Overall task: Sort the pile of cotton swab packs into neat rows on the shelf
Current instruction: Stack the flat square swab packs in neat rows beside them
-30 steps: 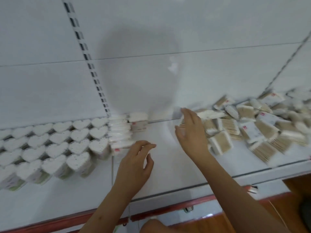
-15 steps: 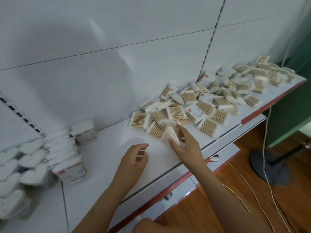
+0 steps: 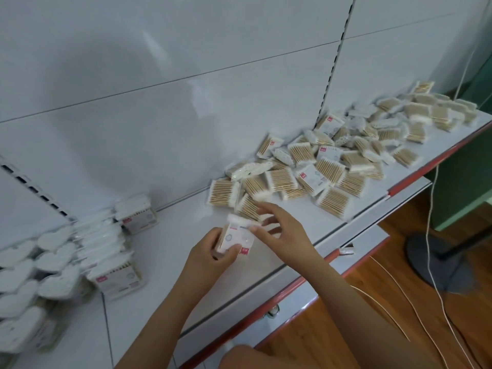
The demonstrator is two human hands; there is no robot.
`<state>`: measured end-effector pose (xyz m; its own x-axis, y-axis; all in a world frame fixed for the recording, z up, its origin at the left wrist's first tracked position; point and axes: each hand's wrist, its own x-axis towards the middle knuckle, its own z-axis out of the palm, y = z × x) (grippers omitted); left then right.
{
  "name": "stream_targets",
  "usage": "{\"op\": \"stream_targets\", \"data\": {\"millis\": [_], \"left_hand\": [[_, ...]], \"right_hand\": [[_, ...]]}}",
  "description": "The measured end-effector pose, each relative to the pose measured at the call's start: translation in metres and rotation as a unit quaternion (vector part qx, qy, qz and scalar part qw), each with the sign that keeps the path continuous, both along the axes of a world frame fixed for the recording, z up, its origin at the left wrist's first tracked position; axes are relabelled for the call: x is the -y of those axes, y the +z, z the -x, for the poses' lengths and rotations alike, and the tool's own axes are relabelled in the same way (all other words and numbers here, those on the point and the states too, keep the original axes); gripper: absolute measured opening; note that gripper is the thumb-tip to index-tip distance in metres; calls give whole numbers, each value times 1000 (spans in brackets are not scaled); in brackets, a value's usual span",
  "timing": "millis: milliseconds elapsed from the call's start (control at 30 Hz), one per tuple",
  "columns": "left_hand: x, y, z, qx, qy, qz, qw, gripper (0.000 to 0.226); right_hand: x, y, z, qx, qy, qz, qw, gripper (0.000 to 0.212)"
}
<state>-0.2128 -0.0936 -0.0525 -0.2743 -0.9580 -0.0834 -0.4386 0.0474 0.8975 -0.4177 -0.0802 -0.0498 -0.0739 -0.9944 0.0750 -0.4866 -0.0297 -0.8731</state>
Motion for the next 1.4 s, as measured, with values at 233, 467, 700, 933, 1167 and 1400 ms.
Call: {"op": "stream_targets", "data": {"millis": [233, 467, 700, 933, 1167, 1400], "left_hand": [[1, -7, -22, -1, 100, 13, 995, 12], [1, -3, -29, -226, 173, -114, 952, 25], [5, -10, -34, -98, 137, -98, 981, 24], [-1, -2, -29, -119, 175, -98, 972, 17], [-10, 2, -22, -210, 94, -171, 958, 31], [-13, -2, -26, -132, 36, -152, 979, 28]], "right_hand": [[36, -39, 4, -243, -99, 20, 965, 66], [36, -38, 8, -168, -75, 73, 980, 38], [25, -4, 8, 53, -105, 15, 993, 26], [17, 23, -4, 59, 66, -15, 996, 7], [17, 24, -39, -16, 132, 29, 991, 22], [13, 18, -65, -9, 132, 71, 989, 26]]}}
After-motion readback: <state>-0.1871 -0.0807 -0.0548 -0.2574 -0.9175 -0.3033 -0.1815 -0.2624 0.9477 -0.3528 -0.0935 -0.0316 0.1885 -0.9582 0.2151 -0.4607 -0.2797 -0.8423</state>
